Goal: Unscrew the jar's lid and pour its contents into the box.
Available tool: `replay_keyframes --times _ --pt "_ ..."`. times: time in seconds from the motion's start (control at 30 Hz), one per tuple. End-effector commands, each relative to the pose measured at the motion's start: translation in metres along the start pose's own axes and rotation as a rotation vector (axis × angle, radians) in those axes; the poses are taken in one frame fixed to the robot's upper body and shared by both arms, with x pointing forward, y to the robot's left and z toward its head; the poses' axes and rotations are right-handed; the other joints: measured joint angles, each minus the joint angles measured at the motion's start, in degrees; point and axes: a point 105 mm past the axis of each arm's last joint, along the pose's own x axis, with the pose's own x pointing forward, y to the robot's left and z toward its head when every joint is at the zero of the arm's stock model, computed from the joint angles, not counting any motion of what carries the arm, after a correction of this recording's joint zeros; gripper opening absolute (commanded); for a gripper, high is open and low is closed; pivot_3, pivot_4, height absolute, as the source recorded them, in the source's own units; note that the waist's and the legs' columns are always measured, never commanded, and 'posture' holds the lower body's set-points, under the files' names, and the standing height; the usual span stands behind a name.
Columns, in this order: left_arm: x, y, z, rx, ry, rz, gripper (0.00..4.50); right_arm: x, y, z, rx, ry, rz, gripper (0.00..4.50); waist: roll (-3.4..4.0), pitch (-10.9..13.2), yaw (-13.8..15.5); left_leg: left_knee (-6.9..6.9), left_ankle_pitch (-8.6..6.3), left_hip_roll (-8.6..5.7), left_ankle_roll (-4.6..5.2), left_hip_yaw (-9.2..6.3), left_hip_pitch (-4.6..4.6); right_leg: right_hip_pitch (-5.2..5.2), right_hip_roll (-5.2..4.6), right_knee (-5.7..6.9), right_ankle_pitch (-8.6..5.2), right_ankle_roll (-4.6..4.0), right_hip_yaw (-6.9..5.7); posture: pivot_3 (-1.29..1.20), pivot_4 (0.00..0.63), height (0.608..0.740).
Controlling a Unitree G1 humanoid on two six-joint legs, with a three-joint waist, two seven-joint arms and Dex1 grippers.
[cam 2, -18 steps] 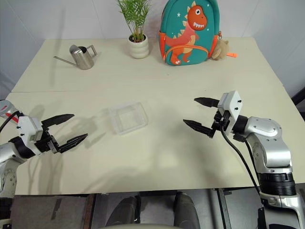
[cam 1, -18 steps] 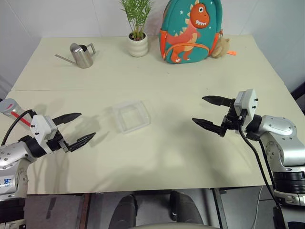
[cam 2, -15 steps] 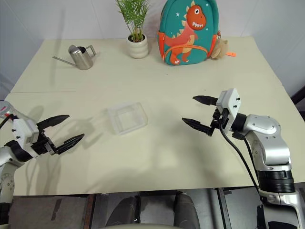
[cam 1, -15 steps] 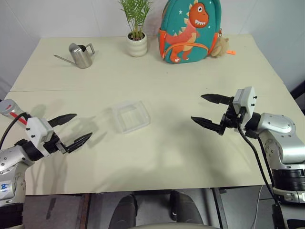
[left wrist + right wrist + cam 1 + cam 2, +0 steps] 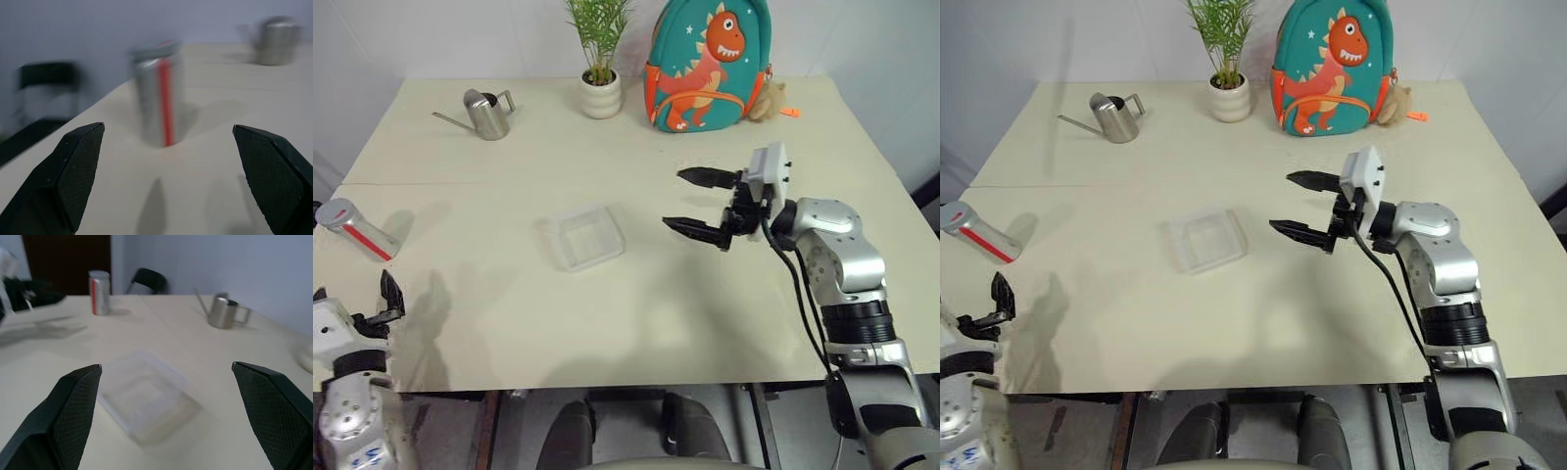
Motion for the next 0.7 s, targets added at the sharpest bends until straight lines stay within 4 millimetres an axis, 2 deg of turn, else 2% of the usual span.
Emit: replay_keyframes --times 0.03,0.17,0.33,0.5,0.7 --pt "0.010 -0.008 0.009 0.004 -0.036 0.110 4.48 0.021 0.006 0.014 -0.014 -0.046 0.059 4.50 -0.06 0.0 0.2 0.01 0.01 0.01 -0.01 0.00 0.00 0.00 0.03 0.00 0.03 -0.03 0.00 0.00 0.150 0.740" --pt "0.032 -0.028 0.006 0.038 -0.024 0.115 4.48 0.038 0.014 0.021 -0.018 -0.077 0.113 4.50 -0.07 0.0 0.3 0.00 0.06 0.03 0.00 0.00 0.01 -0.01 0.07 0.00 0.08 -0.08 0.00 0.00 0.150 0.740" --pt "0.053 -0.029 0.008 0.022 -0.020 0.213 4.48 0.048 0.025 0.023 0.007 -0.107 0.125 4.50 -0.12 -0.1 0.2 -0.08 0.02 0.04 0.00 0.00 -0.08 -0.09 0.10 0.06 0.10 -0.04 0.00 0.00 0.150 0.740" --pt "0.074 -0.037 0.011 0.025 -0.029 0.226 4.48 0.049 0.032 0.019 0.032 -0.109 0.109 4.50 -0.15 -0.1 0.1 -0.11 0.01 0.04 -0.02 0.09 -0.29 -0.33 0.10 0.03 0.10 0.00 0.00 0.00 0.150 0.740" --pt "0.090 -0.039 0.013 0.016 -0.041 0.229 4.48 0.046 0.034 0.017 0.037 -0.098 0.080 4.50 -0.15 -0.1 -0.2 -0.12 0.00 0.06 -0.05 0.15 -0.28 -0.37 0.10 0.04 0.11 0.01 0.01 0.00 0.150 0.740"
